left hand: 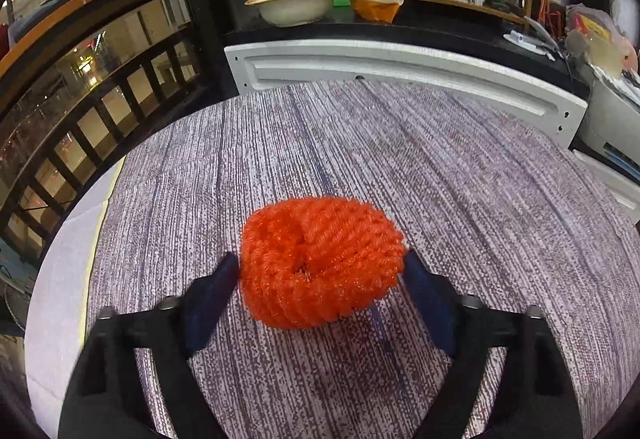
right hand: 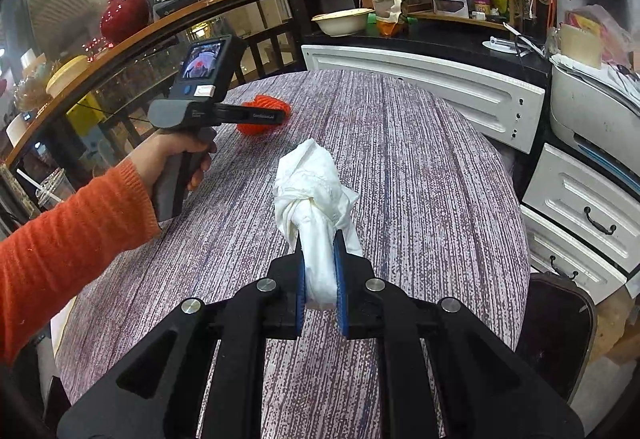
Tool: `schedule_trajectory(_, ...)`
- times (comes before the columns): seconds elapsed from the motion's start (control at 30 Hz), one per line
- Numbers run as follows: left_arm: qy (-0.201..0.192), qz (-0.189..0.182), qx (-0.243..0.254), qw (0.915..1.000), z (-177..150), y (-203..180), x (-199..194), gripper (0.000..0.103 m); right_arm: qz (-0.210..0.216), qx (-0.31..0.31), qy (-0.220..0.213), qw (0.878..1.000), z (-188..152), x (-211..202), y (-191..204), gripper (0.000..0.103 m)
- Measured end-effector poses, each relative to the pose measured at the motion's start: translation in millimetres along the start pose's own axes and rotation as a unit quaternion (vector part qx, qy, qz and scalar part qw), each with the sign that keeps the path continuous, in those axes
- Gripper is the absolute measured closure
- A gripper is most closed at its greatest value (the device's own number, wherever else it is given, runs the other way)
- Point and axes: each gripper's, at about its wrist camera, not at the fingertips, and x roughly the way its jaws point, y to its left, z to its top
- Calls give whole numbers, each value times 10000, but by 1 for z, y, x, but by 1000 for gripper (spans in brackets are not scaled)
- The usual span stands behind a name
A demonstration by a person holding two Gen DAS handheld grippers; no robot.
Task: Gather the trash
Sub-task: 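Grasp the crumpled white tissue with the right gripper while the left grasps the orange net, then carry the tissue and orange net over the black bin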
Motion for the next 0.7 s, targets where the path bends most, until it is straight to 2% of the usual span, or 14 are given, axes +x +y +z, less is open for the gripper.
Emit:
schedule_trajectory(0.03, 59, 83, -20, 9999, -2, 0, 2, 52, 9, 21, -4, 10000, 0, 0, -1, 90)
schedule_trajectory(0.07, 47, 207, -48, 9998, -3, 1, 1, 62, 11, 47, -13, 10000, -1, -1, -3, 90)
schedule_trajectory(0.17, -50, 232, -358, 9991, -6, 11, -7, 78, 7, 130, -38, 9999, -4, -3, -6, 90)
schedule_trajectory(0.3, -305, 309, -628, 9971, -12, 20, -27, 81, 36, 225, -99, 9997, -6, -7, -8, 90)
schedule_trajectory(0.4, -599, 298, -509, 9965, -21, 15, -51, 81, 5, 221, -211, 9995, -10, -14, -6, 90)
schedule_trajectory(0.53, -821, -25, -604, 9948, -40, 10, -83, 81, -18, 229, -348, 9991, -17, -24, -6, 90)
schedule_trajectory(0.7, -843, -474, -819, 9919, -66, 6, -111, 81, 37, 312, -419, 9986, -30, -36, -6, 90)
